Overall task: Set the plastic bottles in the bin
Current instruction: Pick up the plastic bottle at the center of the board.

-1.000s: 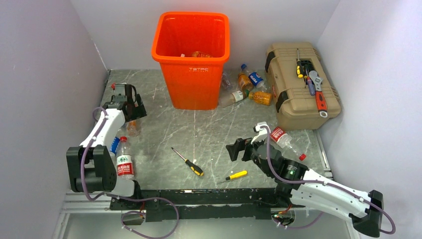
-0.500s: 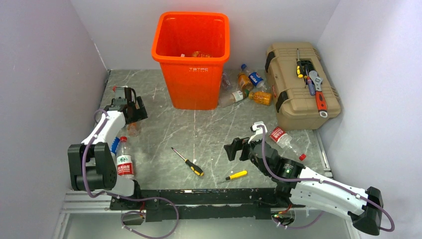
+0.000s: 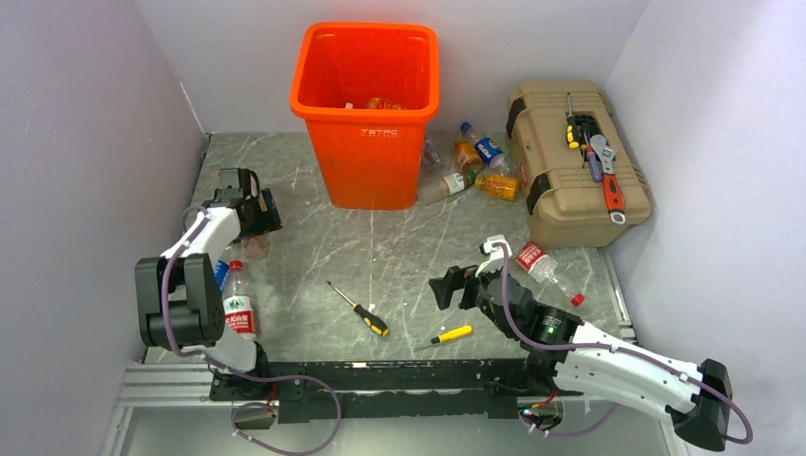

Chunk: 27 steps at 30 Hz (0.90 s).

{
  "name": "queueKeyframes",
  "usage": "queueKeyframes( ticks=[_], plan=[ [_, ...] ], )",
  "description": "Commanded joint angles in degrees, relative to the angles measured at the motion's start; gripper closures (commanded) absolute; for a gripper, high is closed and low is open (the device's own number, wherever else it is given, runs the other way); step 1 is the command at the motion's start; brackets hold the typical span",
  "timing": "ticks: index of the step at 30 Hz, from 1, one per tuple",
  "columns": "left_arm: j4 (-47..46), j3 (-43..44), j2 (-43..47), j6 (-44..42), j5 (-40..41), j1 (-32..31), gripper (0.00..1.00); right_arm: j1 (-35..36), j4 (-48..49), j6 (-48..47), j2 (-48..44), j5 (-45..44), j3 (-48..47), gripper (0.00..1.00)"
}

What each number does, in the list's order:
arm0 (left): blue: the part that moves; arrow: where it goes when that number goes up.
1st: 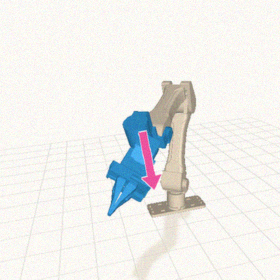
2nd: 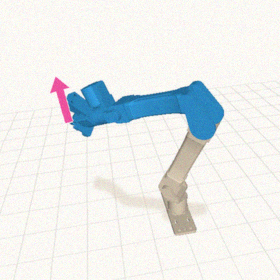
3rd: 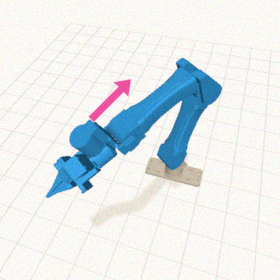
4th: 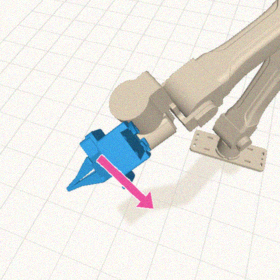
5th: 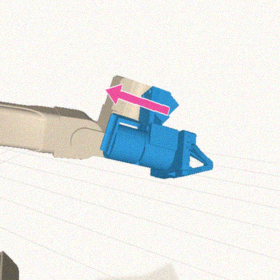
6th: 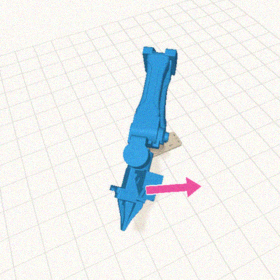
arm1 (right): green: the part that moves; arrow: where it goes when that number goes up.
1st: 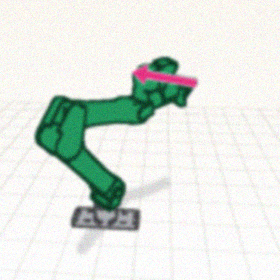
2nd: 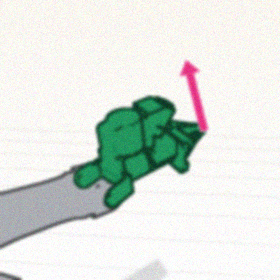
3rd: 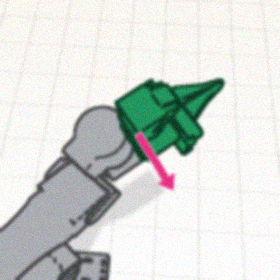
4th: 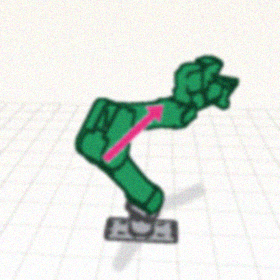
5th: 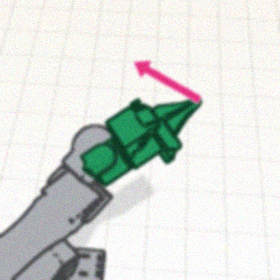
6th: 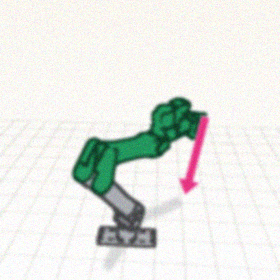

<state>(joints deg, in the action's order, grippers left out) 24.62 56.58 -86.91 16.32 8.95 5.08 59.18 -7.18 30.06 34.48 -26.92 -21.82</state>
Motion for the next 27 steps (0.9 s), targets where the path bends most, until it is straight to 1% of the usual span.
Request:
queueKeyframes(
  ticks=[1,7,14,18,21,24,27],
  plan=[
    [0.32,1.75,-4.26,-1.02,-0.17,0.08,0.06,0.15,3.78,-0.95,-0.38,-0.07,0.49,0.00],
    [1.84,2.84,-7.85,-1.02,0.67,0.19,0.16,0.15,3.65,-1.25,-0.55,-0.53,0.42,0.00],
    [2.27,3.18,-8.51,-1.18,0.13,0.19,0.22,0.15,3.77,-0.82,-1.70,-1.10,1.19,0.00],
    [2.28,3.02,-8.36,-1.35,0.05,0.19,0.27,0.15,3.92,-0.81,-1.20,-0.79,0.88,0.00],
    [2.14,2.84,-8.51,-1.58,0.57,0.17,0.35,0.15,3.97,-0.65,-0.79,-0.27,0.50,0.00],
    [2.34,3.04,-9.20,-1.63,0.57,0.19,0.49,0.15,3.84,-0.09,-0.92,0.01,0.45,0.00],
    [3.03,3.81,-8.77,-1.72,0.28,-0.09,0.61,0.15,3.81,0.85,-1.61,-0.25,1.20,0.00]
  ],
)
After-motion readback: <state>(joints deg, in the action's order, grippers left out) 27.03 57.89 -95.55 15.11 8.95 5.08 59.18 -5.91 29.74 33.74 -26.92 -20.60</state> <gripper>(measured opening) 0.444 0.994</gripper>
